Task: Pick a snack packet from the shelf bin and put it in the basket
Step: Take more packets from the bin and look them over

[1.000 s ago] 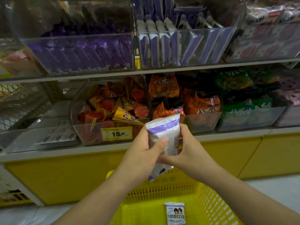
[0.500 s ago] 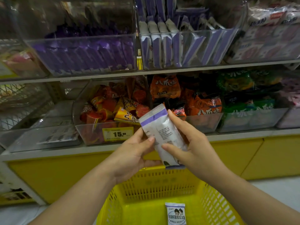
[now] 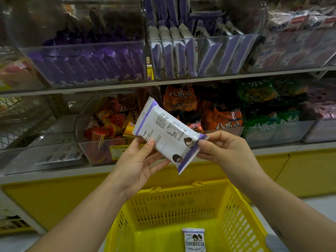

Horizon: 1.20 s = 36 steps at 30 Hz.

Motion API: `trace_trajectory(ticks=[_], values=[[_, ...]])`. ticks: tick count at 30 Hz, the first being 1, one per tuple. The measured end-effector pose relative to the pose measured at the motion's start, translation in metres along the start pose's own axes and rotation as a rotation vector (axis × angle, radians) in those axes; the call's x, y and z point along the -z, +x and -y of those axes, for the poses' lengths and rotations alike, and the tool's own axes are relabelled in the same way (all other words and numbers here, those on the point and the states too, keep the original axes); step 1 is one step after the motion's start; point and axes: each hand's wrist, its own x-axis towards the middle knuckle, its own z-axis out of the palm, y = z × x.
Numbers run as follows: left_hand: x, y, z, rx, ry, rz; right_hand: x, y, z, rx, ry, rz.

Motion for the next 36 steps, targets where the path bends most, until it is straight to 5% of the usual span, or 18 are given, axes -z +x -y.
trace_trajectory(ticks=[5,20,27,36], values=[[-0.002,-0.002,0.002,-0.041,0.062,-0.060,-0.005,-0.002,-0.001,-0.107,0.212,0.013],[-0.013,-0.009,-0.004,-0.303,0.263,-0.128,-0.011,-0.002,-0.010,-0.326,0.223,0.197],[-0.004,-0.011,-0.009,-0.136,0.216,0.036,-0.007,0.002,-0.003,-0.358,0.345,0.228],[0.001,-0.005,-0.003,0.022,0.128,0.150,-0.005,-0.007,0.004,-0.509,0.511,0.531]])
